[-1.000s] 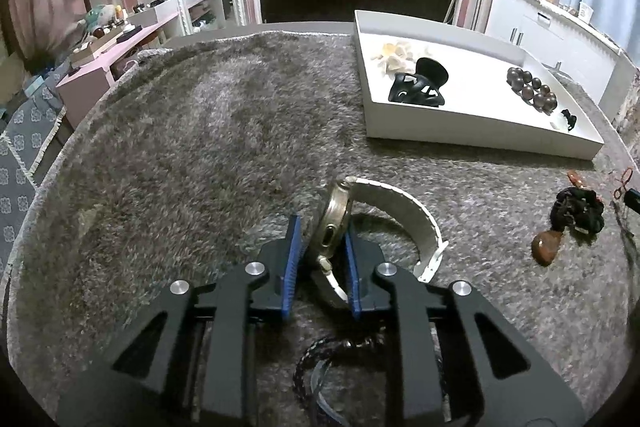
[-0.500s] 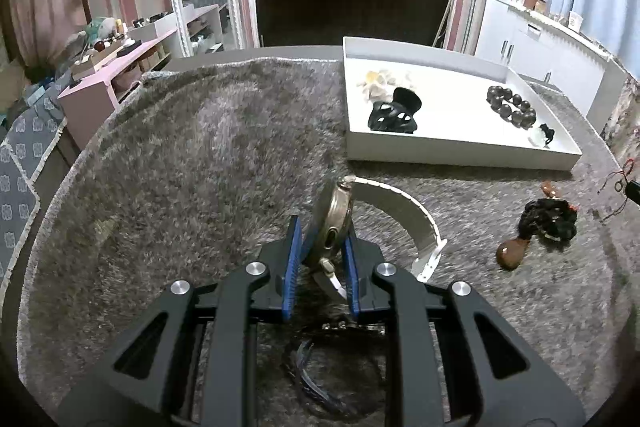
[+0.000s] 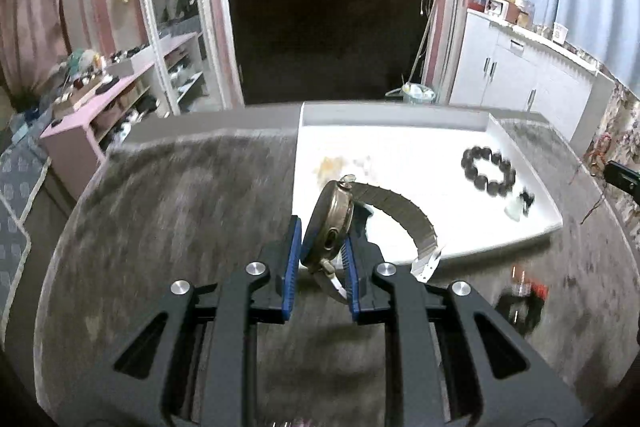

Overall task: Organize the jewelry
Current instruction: 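Carry watch and red keychain into the white tray and open both tools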

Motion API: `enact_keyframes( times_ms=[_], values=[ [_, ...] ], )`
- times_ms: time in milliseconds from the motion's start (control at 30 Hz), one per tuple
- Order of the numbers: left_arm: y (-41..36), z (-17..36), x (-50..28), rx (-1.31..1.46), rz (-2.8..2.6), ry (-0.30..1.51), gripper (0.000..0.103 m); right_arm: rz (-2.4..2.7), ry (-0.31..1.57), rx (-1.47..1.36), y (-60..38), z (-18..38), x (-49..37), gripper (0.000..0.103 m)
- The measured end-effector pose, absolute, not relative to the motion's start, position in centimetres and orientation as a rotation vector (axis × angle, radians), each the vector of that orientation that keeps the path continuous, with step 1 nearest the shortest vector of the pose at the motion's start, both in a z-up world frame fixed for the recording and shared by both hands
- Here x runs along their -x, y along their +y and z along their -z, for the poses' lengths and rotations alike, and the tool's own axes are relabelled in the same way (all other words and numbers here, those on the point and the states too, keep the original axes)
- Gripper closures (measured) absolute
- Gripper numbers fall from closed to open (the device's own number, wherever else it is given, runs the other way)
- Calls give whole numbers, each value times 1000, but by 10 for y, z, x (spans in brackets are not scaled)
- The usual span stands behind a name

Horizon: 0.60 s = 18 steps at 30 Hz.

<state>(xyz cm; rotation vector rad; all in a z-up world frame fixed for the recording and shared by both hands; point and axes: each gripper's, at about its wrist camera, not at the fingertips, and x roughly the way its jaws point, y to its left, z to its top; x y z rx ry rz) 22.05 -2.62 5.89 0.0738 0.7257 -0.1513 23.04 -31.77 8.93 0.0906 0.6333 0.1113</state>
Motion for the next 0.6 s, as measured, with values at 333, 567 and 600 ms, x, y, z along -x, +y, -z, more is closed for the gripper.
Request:
enact_keyframes(
  times_ms=[333,567,600],
  values=[
    [-78,-58,-329,-96,150,774,85,-152,706,-76,-303,-90,-345,98],
    [-95,-24,-387,-82,150,861,85,-174,813,-80,-286,-55,-414,98],
    [-95,-20,-392,-73,152,870,85,-176,823,-83,-285,-51,-419,98]
  ],
)
